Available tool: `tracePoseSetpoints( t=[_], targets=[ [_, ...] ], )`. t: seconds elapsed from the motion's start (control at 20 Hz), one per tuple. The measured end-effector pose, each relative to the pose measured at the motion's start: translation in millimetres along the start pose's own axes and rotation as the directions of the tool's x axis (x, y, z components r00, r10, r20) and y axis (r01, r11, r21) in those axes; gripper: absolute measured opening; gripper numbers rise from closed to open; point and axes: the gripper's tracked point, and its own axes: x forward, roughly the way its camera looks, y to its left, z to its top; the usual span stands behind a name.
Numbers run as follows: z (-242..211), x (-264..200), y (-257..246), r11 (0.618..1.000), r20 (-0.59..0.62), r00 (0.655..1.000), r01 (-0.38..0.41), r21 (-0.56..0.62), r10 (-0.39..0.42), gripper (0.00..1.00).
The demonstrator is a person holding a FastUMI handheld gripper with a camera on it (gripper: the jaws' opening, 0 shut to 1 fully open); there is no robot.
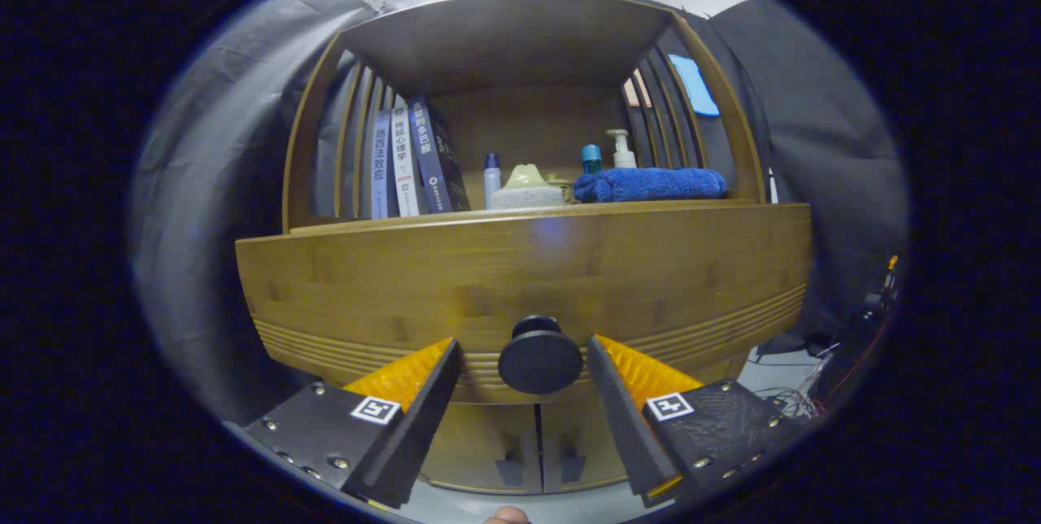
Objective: Pull open the drawer, take out the items inside it, and place them on the countertop above the cabinet.
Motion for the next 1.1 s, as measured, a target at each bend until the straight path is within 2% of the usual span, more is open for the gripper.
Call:
tracePoseSetpoints(
  t=[0.6, 0.75, 0.9, 1.1],
  targets=[
    [2.2, 40.9, 2.9, 1.0, -0.03, 1.0, 0.004, 0.001, -0.004, 0.95],
    [1.7, 40.6, 3.9, 1.0, -0.046, 0.999, 0.003, 0.008, -0.003, 0.95],
    [-11.3, 30.8, 10.3, 0.999, -0.155, 0.987, -0.03, 0.02, 0.032, 0.96],
    [5.8, 6.2, 5.1, 1.0, -0.145, 0.989, -0.003, 0.029, 0.007, 0.98]
  ],
)
